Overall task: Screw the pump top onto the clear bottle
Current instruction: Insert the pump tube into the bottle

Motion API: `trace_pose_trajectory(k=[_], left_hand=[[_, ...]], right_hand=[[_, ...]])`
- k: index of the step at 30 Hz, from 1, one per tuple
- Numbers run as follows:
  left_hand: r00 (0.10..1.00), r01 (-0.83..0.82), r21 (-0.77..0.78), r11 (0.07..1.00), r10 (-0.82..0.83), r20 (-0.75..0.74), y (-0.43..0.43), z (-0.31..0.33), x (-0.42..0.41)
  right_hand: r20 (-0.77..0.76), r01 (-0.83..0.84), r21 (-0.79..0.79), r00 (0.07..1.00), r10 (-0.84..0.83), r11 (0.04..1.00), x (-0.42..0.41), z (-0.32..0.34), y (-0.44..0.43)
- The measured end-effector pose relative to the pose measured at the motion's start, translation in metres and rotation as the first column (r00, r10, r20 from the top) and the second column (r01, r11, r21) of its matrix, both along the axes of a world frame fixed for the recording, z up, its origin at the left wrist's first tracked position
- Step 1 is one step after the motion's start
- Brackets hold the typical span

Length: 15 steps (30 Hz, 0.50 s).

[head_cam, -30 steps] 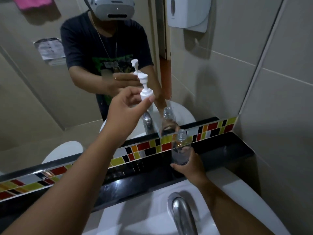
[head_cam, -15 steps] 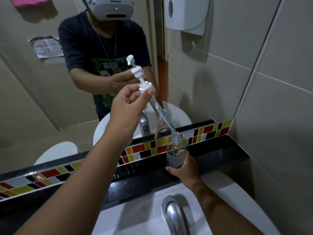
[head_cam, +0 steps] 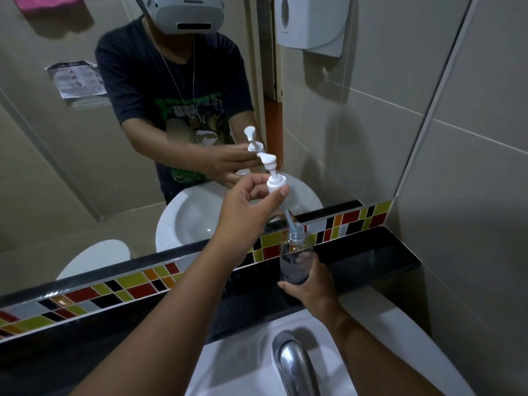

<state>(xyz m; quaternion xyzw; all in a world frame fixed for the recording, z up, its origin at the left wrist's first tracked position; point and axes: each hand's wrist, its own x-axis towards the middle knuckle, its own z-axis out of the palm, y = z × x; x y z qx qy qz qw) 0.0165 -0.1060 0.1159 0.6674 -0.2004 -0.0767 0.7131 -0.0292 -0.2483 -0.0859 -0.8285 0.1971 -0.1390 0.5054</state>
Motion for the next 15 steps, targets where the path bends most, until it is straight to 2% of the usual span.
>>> trace_pose_trajectory(k=[10,15], left_hand=[[0.995,0.065,0.053,0.996,-0.061,-0.079,-0.016,-0.035,-0.002],[0.995,0.087,0.125,0.988,-0.079,-0.065,-0.019,-0.052,0.0]], right_hand=[[0.06,-0.006,-0.033,0.998,0.008,0.999,-0.003,-0.001,-0.001],[0.047,-0.006,-0.066,0.999,0.009,0.998,-0.002,-0.004,-0.001]])
